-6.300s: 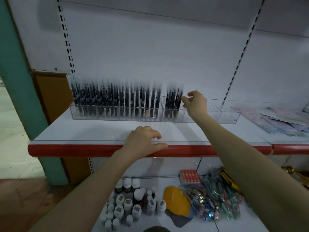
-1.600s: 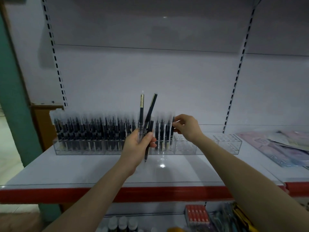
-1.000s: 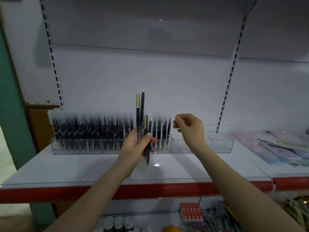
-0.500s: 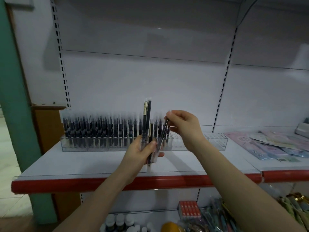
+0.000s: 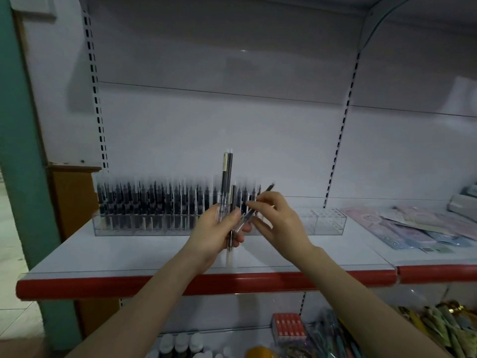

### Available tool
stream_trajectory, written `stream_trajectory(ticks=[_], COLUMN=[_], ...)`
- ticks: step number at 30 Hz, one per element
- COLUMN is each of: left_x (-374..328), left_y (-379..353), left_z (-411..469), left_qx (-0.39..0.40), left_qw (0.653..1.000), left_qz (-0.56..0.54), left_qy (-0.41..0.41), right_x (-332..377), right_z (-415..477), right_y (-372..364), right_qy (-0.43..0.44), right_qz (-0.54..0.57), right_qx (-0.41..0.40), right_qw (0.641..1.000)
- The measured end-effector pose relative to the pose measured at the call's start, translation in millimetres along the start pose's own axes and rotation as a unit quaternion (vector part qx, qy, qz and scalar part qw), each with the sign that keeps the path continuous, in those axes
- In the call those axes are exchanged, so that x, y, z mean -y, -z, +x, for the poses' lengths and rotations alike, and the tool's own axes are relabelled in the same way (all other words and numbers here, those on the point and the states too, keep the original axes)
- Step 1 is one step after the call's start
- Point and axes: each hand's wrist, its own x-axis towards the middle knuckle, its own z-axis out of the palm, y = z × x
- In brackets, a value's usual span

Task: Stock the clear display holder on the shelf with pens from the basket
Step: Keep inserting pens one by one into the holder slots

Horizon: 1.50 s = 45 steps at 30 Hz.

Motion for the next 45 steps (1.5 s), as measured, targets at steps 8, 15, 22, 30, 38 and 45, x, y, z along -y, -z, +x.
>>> stream_trajectory(ticks=[8, 15, 22, 30, 38, 45], left_x=[0, 8, 16, 24, 24, 21], left_y=[-1, 11, 17, 19, 19, 21], left_z=[12, 21, 27, 29, 26, 24], left_qx=[-0.066, -0.094, -0.090, -0.081, -0.097, -0.094], left_qw=[0.998, 0.991, 0.995, 0.995, 0.993, 0.995], left_qz=[0.014, 0.087, 0.030, 0.034, 0.020, -0.036], left_qy=[-0.008, -0.048, -0.038, -0.054, -0.056, -0.016], right_x=[-13, -36, -49, -54, -53, -54], right_z=[12, 42, 55, 60, 53, 44], right_y=[1, 7, -9, -15, -28, -38], right_qy=[-0.127, -0.380, -0.410, -0.414, -0.433, -0.443], right_qz=[0.072, 0.189, 0.166, 0.167, 0.144, 0.115], right_qx=[-0.015, -0.047, 0.000, 0.029, 0.102, 0.137], right_qw=[0.989, 0.904, 0.897, 0.894, 0.884, 0.879])
